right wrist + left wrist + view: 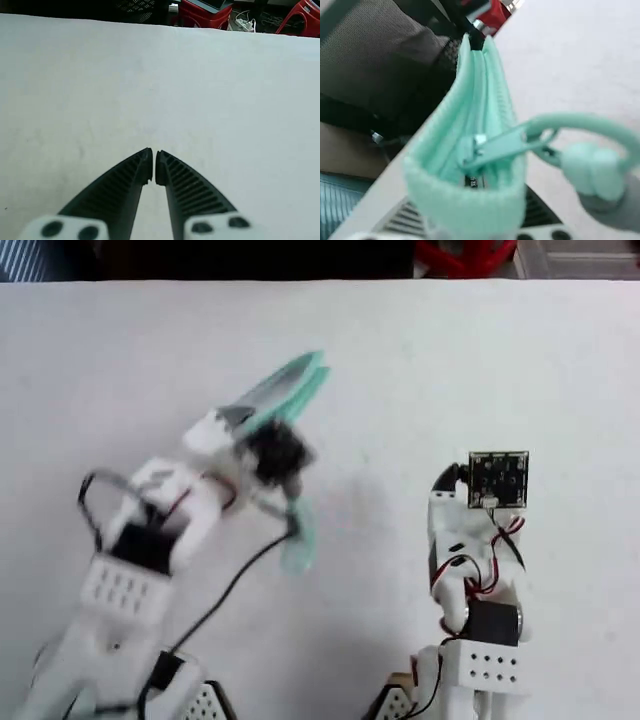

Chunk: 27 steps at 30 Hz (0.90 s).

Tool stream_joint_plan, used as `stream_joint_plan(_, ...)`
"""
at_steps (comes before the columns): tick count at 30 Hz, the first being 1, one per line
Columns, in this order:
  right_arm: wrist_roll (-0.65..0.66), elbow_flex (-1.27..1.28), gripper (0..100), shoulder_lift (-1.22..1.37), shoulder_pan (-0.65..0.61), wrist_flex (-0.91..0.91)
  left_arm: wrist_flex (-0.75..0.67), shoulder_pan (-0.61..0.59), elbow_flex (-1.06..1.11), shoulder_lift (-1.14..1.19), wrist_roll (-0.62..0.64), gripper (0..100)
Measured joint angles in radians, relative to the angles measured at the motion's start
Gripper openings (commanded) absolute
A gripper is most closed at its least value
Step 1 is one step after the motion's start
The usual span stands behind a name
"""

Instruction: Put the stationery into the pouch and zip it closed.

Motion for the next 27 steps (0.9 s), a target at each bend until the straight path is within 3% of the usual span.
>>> stream_joint_plan(4,0.000,0.011,1.9,0.000,0.031,-0.035,0.157,0.124,-0.302,0.394,0.020,3)
stream_joint_plan(9,-0.071,0.011,1.9,0.000,0.110,-0.037,0.041,0.238,-0.399,0.620,0.012,3)
stream_joint_plan(15,-0.124,0.011,1.9,0.000,0.180,-0.037,-0.020,0.227,-0.454,0.717,-0.118,3)
stream_joint_plan(19,-0.127,0.011,1.9,0.000,0.181,-0.040,-0.025,0.199,-0.476,0.749,-0.135,3)
stream_joint_plan(27,-0.127,0.011,1.9,0.000,0.192,-0.043,-0.186,0.221,-0.595,0.973,-0.138,3)
